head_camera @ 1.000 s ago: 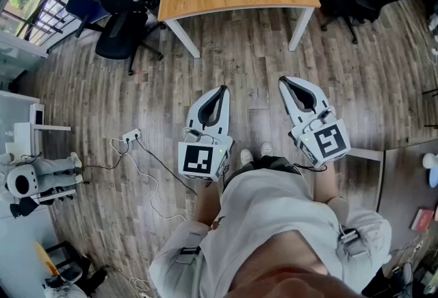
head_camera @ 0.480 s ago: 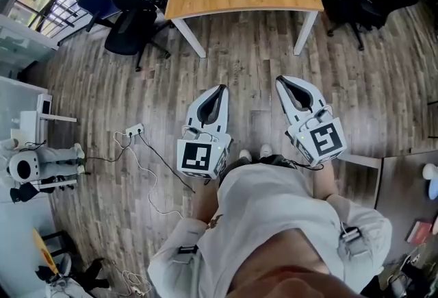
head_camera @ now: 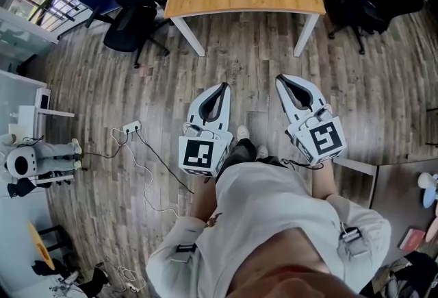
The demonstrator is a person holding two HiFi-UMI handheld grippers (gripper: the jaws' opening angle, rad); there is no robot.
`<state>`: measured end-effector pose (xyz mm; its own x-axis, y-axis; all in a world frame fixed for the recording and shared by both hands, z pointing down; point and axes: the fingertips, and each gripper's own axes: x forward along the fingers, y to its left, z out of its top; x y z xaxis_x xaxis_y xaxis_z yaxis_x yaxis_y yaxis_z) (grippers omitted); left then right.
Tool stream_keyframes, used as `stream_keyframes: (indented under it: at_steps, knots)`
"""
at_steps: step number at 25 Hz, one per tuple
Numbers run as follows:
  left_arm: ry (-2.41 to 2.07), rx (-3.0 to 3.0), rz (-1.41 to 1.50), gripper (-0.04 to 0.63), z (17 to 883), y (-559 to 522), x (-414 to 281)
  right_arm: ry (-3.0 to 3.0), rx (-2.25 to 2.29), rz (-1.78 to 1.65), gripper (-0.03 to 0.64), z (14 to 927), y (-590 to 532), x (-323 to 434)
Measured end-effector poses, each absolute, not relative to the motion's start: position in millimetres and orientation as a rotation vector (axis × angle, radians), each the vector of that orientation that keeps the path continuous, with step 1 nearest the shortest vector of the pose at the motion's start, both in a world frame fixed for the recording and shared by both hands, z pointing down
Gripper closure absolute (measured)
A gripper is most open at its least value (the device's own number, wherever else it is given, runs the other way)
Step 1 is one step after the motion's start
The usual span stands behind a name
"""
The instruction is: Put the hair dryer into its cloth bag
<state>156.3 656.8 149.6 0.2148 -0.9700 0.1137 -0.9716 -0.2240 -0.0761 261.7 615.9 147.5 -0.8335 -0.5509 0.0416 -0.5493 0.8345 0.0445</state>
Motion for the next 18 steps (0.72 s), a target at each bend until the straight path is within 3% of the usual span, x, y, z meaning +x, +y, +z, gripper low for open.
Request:
stream_keyframes:
  at_steps: [18]
  knots:
    - [-1.92,2.48,0.174,0.577,149.5,564.1,74.6,-2.884,0.936,-0.076,0.597,148.8,527.5,183.9]
